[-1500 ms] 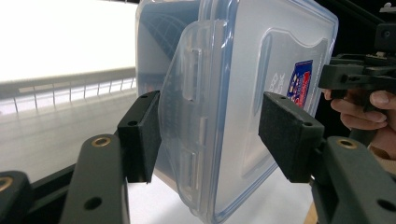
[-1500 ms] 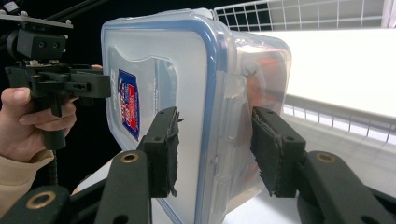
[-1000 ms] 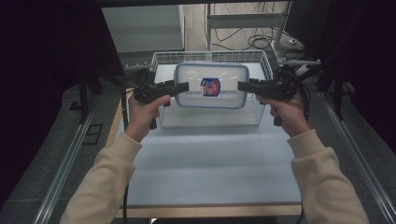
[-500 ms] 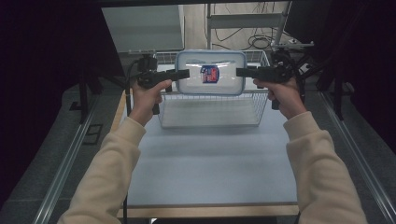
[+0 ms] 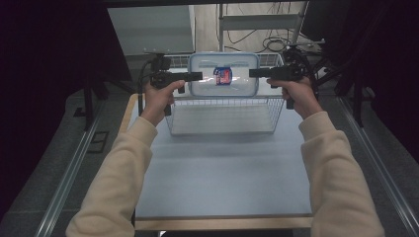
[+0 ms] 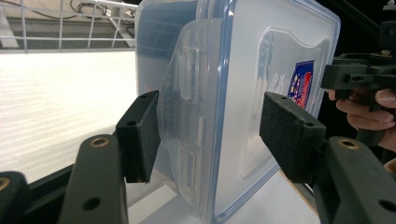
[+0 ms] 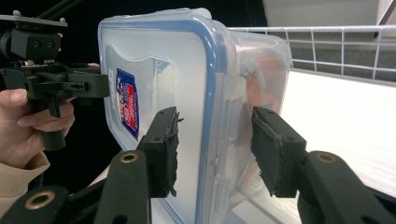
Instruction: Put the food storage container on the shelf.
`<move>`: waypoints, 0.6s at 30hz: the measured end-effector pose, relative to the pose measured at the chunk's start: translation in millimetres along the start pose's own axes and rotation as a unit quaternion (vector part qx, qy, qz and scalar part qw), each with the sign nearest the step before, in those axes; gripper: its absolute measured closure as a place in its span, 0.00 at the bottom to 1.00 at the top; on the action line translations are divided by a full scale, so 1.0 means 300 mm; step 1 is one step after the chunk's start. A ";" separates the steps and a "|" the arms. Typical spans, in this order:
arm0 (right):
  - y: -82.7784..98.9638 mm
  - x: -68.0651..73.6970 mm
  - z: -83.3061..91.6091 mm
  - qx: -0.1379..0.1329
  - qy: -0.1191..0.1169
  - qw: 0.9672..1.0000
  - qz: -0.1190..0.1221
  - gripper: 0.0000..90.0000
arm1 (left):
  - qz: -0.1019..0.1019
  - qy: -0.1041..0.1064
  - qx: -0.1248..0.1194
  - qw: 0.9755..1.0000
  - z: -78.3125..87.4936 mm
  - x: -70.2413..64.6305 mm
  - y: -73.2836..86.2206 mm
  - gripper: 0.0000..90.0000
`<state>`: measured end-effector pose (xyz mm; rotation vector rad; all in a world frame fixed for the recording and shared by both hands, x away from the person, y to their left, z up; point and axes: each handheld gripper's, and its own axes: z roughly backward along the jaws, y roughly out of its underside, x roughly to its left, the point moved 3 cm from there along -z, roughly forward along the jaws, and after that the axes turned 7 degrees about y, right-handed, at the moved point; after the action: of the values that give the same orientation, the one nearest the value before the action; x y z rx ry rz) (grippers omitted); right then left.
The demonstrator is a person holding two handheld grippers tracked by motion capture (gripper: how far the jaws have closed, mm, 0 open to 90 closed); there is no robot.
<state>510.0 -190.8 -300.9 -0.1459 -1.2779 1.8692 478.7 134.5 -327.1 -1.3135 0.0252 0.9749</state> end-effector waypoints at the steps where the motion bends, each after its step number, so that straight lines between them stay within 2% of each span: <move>1: -0.001 -0.005 -0.006 0.003 0.002 1.000 -0.002 0.58 | -0.001 -0.001 0.002 1.000 -0.002 0.004 0.000 0.44; 7: -0.011 -0.021 -0.012 0.005 -0.001 1.000 -0.012 0.57 | 0.005 0.002 0.005 1.000 -0.012 0.012 -0.009 0.45; 11: -0.019 -0.028 -0.020 0.006 0.004 1.000 -0.019 0.56 | 0.020 0.000 0.001 1.000 -0.023 0.020 -0.017 0.44; 18: -0.031 -0.045 -0.035 0.008 0.005 0.999 -0.039 0.56 | 0.034 0.001 0.003 0.999 -0.038 0.035 -0.032 0.43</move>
<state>529.3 -191.5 -302.8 -0.0957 -1.2439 1.8091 496.7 132.1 -328.5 -1.3157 0.0743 1.0316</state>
